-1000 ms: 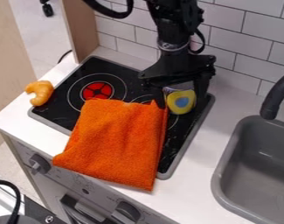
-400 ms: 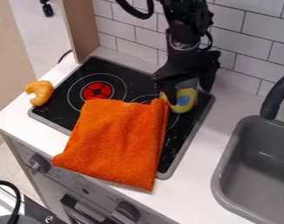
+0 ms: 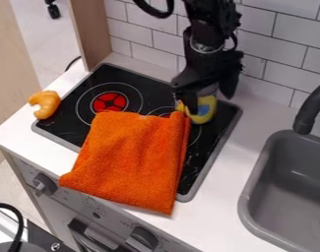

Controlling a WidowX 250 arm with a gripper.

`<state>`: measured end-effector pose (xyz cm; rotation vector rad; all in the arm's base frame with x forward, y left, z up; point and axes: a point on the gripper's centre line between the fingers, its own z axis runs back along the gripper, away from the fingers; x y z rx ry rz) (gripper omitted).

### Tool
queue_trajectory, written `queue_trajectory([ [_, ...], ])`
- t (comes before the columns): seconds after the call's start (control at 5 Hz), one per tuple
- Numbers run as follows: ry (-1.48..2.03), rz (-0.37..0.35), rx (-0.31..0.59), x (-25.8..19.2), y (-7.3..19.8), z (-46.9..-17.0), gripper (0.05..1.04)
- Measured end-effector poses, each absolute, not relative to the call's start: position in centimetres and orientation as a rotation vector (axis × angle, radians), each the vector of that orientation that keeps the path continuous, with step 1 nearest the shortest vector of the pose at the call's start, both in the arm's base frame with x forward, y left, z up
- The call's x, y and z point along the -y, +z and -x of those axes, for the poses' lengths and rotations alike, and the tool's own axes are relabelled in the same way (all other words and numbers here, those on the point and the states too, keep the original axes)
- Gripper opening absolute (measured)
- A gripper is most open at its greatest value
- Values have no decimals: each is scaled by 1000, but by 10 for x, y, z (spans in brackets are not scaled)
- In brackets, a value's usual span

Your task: Move the can beside the upper left of burner

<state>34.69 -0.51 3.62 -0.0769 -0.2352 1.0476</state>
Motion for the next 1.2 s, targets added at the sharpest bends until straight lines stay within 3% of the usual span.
queue_trajectory([
  [0.6, 1227, 38, 310, -39, 32, -356, 998],
  [1.2, 1229, -64, 295, -91, 31, -340, 998],
])
